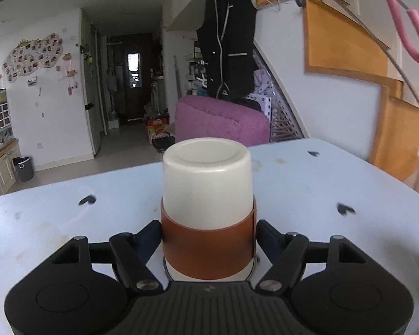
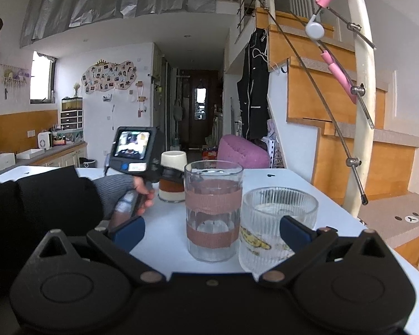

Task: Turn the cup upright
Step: 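Hold the cup with the left tool while the right tool grasps its upturned base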

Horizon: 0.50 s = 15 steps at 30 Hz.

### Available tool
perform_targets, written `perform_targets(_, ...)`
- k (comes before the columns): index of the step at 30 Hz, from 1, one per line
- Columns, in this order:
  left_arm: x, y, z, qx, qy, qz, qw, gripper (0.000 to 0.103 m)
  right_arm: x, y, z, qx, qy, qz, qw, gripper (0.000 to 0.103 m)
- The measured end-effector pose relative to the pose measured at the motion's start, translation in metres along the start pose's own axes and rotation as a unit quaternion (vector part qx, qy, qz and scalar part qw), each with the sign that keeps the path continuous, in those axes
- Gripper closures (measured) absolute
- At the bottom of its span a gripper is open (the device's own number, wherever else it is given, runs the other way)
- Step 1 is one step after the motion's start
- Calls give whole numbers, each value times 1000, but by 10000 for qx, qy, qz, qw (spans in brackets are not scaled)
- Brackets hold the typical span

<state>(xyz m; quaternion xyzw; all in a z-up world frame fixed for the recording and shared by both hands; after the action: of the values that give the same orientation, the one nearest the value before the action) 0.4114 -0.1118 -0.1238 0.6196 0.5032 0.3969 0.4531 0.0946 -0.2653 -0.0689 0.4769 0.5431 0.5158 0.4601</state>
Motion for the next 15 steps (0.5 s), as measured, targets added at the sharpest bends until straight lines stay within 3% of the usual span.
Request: perform_targets(15, 13, -45, -155, 188, -509, 173, 9984, 29, 24, 19, -31, -273, 270, 22, 9993, 0)
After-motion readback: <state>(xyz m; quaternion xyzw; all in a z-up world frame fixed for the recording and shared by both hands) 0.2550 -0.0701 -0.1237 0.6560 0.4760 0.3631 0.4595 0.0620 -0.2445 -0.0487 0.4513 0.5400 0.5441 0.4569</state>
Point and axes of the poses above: each gripper's, at about its wrist camera, not at the fingertips, and z roughly the way its jaws point, x to its left, y to its top, the point moved 5 cm from there along z, roughly the way its jaws point, and after that the axes turned 12 degrees about -x, right-handed, at the moved point
